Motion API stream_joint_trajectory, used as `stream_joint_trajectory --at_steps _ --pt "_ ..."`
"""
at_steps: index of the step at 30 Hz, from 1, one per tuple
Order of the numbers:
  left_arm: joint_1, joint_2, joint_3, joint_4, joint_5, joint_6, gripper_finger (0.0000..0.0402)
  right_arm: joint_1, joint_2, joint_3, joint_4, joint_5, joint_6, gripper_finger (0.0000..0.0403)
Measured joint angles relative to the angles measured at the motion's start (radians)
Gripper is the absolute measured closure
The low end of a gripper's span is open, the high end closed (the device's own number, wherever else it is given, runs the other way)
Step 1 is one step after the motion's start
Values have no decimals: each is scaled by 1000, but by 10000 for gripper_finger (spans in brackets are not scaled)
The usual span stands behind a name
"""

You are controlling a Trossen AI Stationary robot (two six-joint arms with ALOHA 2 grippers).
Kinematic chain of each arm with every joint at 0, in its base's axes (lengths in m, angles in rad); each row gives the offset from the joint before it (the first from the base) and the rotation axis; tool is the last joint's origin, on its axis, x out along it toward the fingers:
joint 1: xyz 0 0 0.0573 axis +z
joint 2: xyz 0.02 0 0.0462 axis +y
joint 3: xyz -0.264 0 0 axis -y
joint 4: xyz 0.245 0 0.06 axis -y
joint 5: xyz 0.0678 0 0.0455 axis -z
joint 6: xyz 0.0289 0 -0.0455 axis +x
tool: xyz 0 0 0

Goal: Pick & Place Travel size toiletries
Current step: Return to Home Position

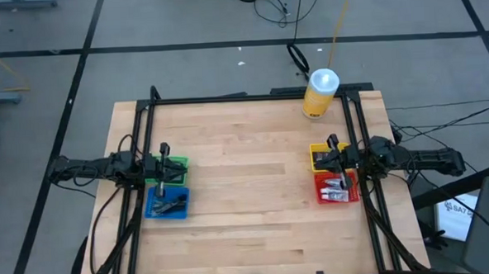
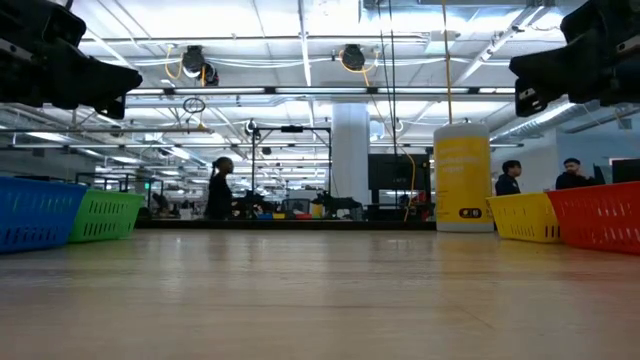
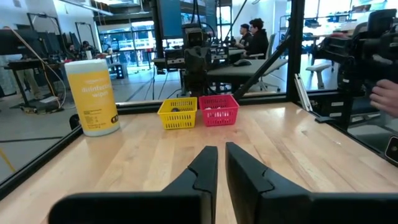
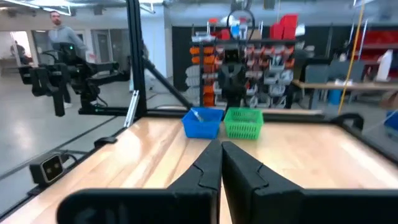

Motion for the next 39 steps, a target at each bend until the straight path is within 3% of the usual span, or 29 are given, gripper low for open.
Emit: stream_joint_trajectory --at_steps 8,11,17,20,27,33,39 --pt "0 0 0 0 0 0 364 -41 -103 0 -113 3 -39 399" --pt "0 0 0 1 0 0 364 -53 -103 0 -128 14 -177 398" --pt "0 0 -2 13 0 0 364 -55 -103 0 -162 242 -406 398" --pt "0 0 -2 14 -1 0 364 -56 -103 0 -153 302 -387 399" --pt "0 0 -2 15 -1 0 364 -55 -103 0 -156 307 -163 399" --pt "0 0 -2 16 -1 0 364 -54 -103 0 -174 190 -128 399" --pt "0 0 -2 16 -1 0 364 -53 -103 0 -174 189 -100 399"
